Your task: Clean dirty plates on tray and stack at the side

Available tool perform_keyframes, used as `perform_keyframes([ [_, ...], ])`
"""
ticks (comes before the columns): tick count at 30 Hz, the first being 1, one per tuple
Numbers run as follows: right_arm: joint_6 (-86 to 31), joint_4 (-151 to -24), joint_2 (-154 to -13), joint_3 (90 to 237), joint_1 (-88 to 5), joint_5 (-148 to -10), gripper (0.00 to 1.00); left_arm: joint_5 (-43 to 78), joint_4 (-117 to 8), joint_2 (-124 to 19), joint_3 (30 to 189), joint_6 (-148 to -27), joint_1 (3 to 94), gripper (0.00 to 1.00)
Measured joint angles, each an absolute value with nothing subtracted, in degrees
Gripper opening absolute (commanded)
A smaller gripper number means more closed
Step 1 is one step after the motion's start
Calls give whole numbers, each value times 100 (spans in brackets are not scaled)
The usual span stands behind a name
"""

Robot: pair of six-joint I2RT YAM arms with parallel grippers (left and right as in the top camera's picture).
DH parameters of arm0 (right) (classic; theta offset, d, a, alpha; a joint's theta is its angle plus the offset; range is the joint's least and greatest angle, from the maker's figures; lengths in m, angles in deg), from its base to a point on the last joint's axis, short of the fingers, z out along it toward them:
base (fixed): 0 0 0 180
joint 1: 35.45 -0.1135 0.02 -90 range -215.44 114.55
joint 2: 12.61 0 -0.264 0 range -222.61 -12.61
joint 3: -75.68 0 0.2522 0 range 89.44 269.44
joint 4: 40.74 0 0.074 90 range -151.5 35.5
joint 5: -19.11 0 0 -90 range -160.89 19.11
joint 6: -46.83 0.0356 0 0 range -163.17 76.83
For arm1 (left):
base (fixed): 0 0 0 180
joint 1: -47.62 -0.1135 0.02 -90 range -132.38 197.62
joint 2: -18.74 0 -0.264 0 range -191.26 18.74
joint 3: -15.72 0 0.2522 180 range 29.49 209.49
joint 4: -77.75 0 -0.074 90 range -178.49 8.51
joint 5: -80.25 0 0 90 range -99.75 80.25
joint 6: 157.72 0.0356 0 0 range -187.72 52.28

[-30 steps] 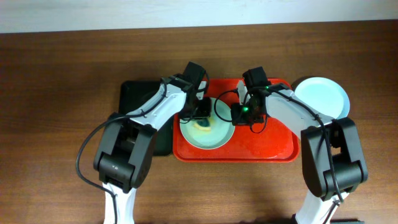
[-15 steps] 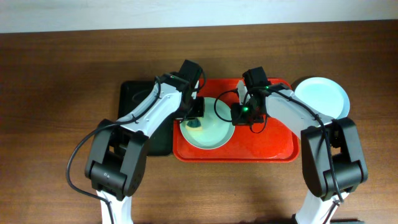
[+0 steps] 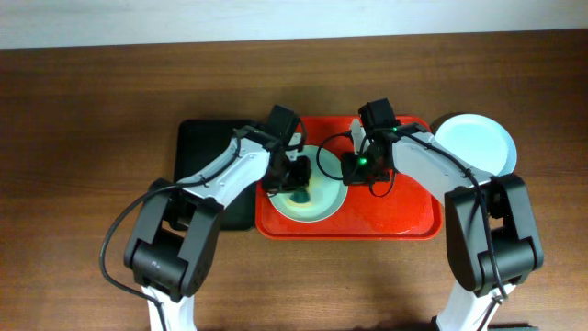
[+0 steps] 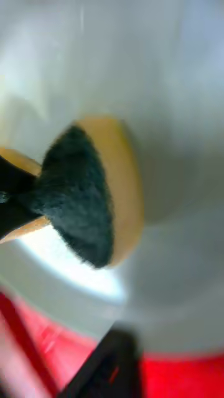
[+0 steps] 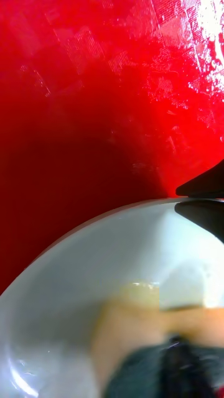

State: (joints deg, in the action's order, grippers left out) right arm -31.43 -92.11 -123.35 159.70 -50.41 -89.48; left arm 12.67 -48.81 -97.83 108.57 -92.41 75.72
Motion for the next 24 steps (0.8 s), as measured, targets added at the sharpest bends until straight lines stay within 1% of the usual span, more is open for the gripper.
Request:
perform_keyframes([
  [4,-3140,-9211,-12335,15970,-5041,-8948,4,1677,-4872,-9571,10995,-9219,7493,0],
  [7,-3140,-9209,-12335,15970,-5041,-8948,4,1562,-4765,-8957,11109,-9217,7165,0],
  [9,-3138,-9209,-12335,15970,-5041,-8953,4,1256,-4446,-8461,11209,-9215,6888,0],
  [12,-3140,-9209,-12335,15970,-5041,-8961,4,617,-3836,-8083,11308,-9173,6569,0],
  [17,-3140,-9207,-12335,15970,-5041,-8964,4,-430,-2991,-8133,11290,-9110,6254,0],
  [20,-3140,-9204,-12335,15970,-5041,-8964,4,-937,-2862,-8133,11284,-9108,6169,0],
  [24,-3140,-9198,-12335,15970,-5041,-8966,4,-1170,-2916,-8133,11087,-9090,6169,0],
])
